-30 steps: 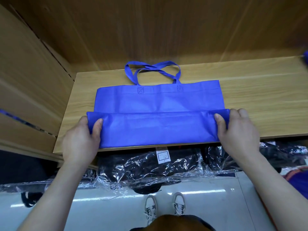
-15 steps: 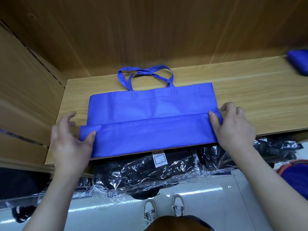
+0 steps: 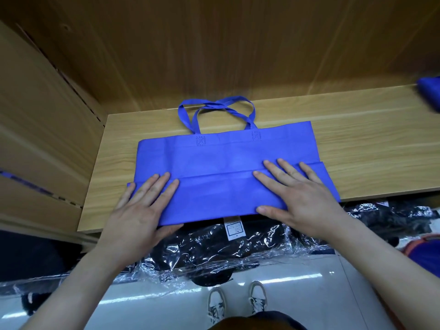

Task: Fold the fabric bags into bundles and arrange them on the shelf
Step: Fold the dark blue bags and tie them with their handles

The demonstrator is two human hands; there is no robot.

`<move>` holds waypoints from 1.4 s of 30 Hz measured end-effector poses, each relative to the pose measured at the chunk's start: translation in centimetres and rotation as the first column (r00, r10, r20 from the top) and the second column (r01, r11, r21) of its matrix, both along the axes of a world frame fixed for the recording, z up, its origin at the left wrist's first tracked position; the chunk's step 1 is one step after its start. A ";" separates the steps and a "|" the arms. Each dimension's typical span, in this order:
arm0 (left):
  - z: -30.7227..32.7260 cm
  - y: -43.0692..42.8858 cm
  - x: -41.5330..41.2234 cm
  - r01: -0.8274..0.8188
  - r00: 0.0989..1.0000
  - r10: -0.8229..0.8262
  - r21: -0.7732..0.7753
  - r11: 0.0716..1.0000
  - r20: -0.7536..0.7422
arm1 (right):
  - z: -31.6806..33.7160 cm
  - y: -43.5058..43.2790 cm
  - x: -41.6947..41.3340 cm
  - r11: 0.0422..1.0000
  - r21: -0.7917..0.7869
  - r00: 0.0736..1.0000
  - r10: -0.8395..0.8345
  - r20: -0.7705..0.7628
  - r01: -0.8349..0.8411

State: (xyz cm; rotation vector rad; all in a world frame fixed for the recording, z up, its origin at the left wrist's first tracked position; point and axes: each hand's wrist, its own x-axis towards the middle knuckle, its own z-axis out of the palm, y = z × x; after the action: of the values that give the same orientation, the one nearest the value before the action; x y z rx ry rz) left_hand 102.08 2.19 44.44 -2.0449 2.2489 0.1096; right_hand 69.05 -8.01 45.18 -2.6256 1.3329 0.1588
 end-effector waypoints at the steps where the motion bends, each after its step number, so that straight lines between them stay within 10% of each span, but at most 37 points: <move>1: 0.1 0.1 0.2 0.010 1.000 -0.010 -0.003 1.000 -0.009 | 0.2 -0.2 -0.2 1.000 0.001 1.000 0.015 -0.025 -0.015; 7: 0.3 1.2 2.0 0.047 0.987 -0.045 0.009 0.999 -0.154 | 0.7 -0.4 -2.5 0.992 -0.007 0.991 0.124 -0.055 -0.124; 12: 1.8 1.4 3.4 -0.009 0.946 0.002 -0.019 1.000 -0.323 | 2.4 -1.2 -4.7 0.967 0.245 0.974 0.019 0.224 -0.075; 23: 4.1 -2.7 3.5 -0.547 0.571 0.415 0.049 0.836 -0.708 | 2.3 -2.3 -4.5 0.740 0.541 0.454 -0.673 0.584 0.401; 29: 1.4 -1.9 1.3 -0.572 0.814 0.503 -0.253 0.780 -0.290 | 0.7 -1.0 -0.7 0.741 -0.043 0.697 -0.609 0.378 0.670; 38: 1.6 -2.2 1.2 -0.370 0.927 0.323 -0.331 0.868 -0.190 | -1.0 -1.2 -0.2 0.733 -0.187 0.745 -0.583 0.324 0.655; 42: 0.8 -2.3 -1.0 -0.086 0.992 0.082 -0.034 0.996 -0.099 | -1.2 -1.3 -0.3 0.743 -0.204 0.760 -0.562 0.327 0.638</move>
State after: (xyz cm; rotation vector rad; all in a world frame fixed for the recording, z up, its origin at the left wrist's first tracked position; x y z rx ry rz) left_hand 101.10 -0.08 45.22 -2.2012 2.2363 0.1780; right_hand 68.71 -9.33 43.96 -2.1501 2.1634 -0.4939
